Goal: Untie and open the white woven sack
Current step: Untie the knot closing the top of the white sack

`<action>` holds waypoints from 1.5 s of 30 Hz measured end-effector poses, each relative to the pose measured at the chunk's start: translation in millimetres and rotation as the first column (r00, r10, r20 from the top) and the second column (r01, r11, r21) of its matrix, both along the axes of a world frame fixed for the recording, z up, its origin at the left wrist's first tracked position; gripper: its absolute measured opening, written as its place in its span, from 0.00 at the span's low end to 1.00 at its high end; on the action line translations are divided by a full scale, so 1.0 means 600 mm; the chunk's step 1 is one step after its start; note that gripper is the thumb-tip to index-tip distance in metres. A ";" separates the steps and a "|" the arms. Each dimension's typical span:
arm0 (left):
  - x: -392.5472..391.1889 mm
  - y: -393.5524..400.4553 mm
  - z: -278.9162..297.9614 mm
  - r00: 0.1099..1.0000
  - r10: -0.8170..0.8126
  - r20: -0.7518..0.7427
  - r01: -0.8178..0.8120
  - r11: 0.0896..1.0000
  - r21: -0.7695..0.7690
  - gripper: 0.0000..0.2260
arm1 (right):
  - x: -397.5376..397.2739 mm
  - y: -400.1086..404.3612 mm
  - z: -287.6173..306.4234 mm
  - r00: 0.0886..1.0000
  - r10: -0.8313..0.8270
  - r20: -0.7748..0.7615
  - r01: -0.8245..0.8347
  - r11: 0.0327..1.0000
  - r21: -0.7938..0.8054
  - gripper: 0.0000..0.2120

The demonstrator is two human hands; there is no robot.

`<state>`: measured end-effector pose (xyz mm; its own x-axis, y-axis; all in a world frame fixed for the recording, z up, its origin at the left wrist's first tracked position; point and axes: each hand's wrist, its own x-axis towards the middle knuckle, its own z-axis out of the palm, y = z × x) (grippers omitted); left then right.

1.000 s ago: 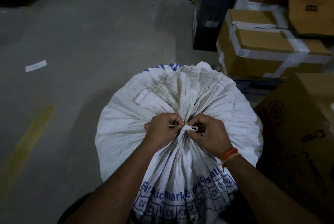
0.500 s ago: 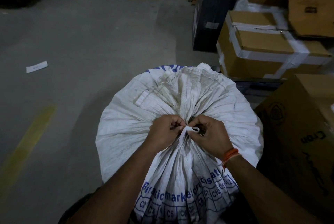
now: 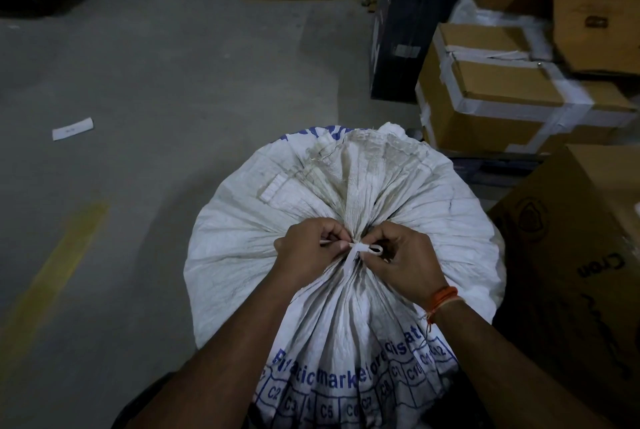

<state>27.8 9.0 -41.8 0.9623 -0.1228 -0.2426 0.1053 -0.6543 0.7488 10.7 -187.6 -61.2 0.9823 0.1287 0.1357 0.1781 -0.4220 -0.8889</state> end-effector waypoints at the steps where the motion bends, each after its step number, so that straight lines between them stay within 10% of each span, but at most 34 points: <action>1: 0.000 -0.001 -0.001 1.000 -0.005 0.002 0.005 1.000 -0.001 0.02 | 0.000 0.000 0.000 1.000 0.002 -0.002 -0.002 1.000 0.005 0.06; 45: 0.002 -0.008 -0.007 1.000 -0.008 -0.001 0.008 0.999 -0.035 0.07 | -0.001 0.001 0.001 1.000 -0.001 -0.004 0.001 1.000 0.016 0.06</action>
